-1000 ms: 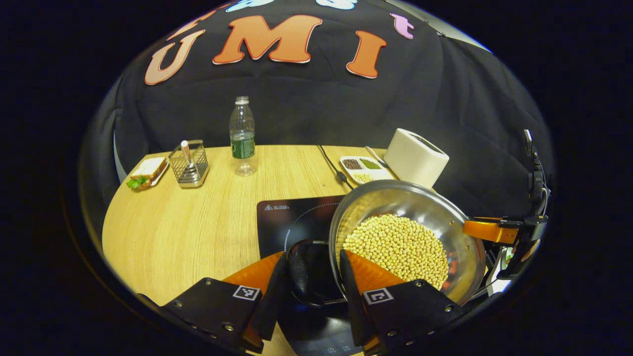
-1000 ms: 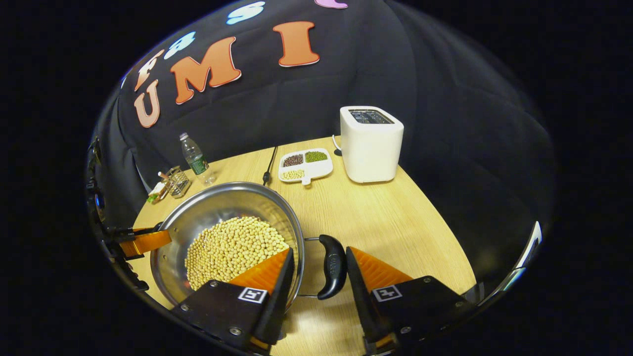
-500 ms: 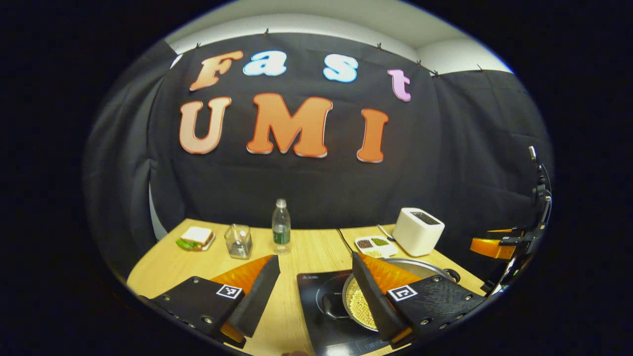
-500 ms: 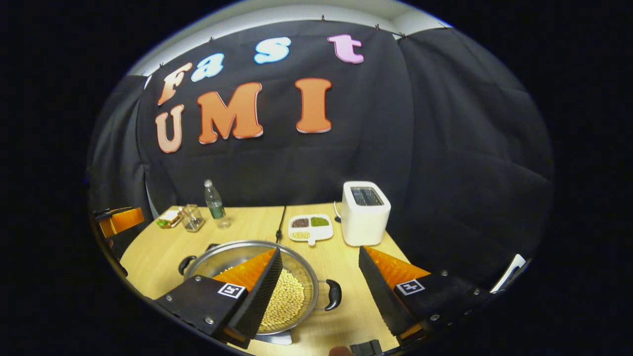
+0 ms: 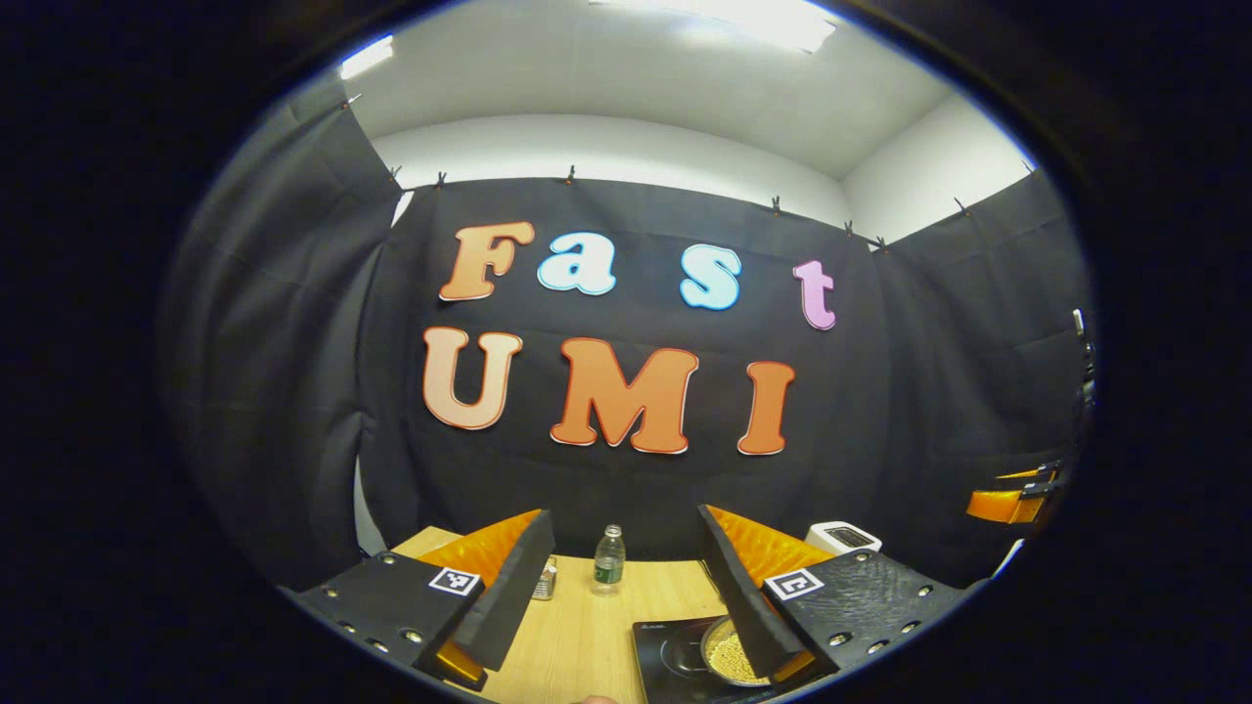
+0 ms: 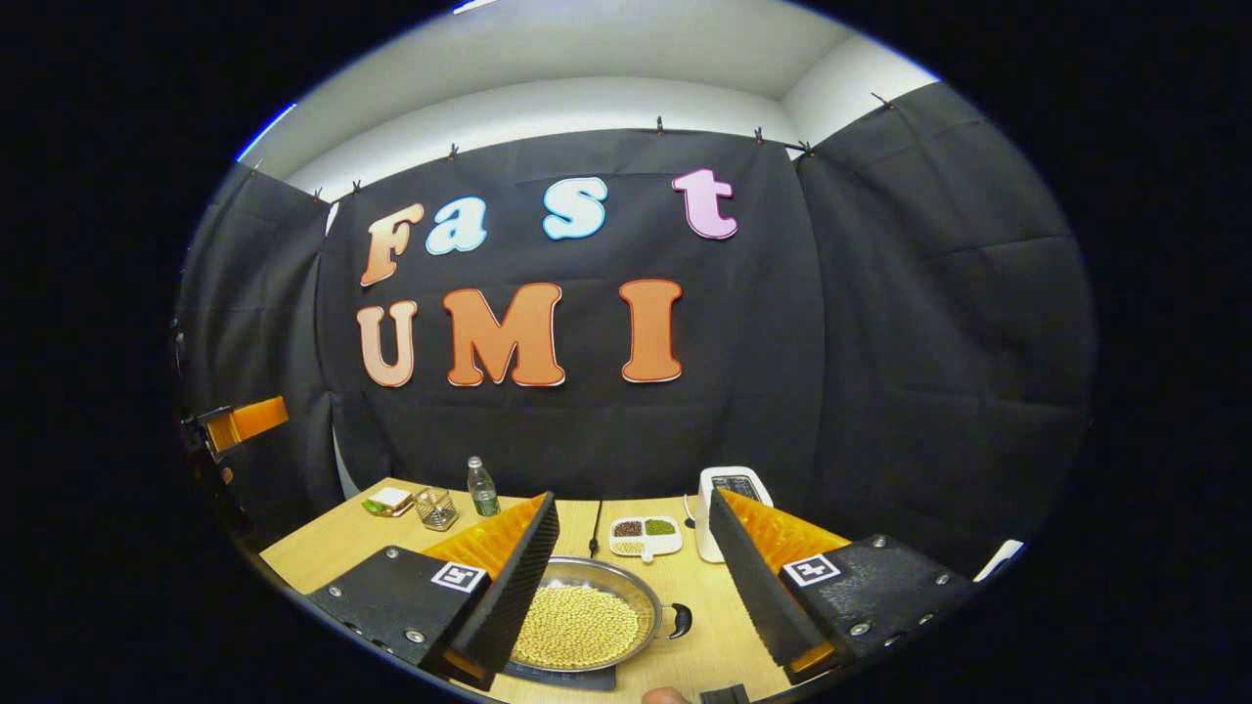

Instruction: First push the handle of the pot to place it horizontally, then grasp the pot with both hands and set it on the induction cooktop.

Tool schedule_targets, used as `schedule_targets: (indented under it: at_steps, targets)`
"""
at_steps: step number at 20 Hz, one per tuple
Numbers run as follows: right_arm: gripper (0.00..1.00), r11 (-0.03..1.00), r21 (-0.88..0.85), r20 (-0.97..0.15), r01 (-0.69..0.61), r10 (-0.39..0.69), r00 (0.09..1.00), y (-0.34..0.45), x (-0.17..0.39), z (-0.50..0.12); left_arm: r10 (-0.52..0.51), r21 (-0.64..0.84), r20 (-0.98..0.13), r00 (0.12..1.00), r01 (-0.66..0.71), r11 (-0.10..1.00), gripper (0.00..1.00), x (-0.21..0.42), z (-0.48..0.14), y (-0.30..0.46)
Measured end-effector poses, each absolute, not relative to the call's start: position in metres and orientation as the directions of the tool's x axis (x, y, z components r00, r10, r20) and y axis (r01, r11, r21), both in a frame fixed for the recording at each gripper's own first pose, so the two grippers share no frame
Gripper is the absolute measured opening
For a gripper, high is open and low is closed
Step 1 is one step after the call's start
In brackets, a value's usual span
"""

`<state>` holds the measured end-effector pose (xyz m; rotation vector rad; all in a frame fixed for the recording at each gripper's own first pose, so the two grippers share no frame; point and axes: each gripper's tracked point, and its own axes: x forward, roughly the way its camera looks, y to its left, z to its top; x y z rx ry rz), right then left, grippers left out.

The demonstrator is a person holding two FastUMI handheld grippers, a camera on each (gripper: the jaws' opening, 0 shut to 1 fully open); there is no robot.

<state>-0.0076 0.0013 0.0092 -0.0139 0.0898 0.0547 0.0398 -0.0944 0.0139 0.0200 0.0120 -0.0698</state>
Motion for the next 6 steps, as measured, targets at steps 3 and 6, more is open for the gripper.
schedule_targets:
  at_steps: [3, 6]
  targets:
    - [0.95, 0.998, -0.007, -0.083, -0.067, 0.066, 0.994, 0.007, -0.010, 0.009, -0.101, 0.004, -0.035, 0.994, 0.101, 0.995, 0.89, 0.028, 0.008, -0.100]
    - [0.95, 0.996, -0.001, -0.096, -0.087, 0.087, 0.992, 0.014, -0.010, 0.005, -0.106, 0.013, -0.056, 0.993, 0.107, 0.994, 0.89, 0.027, 0.002, -0.100]
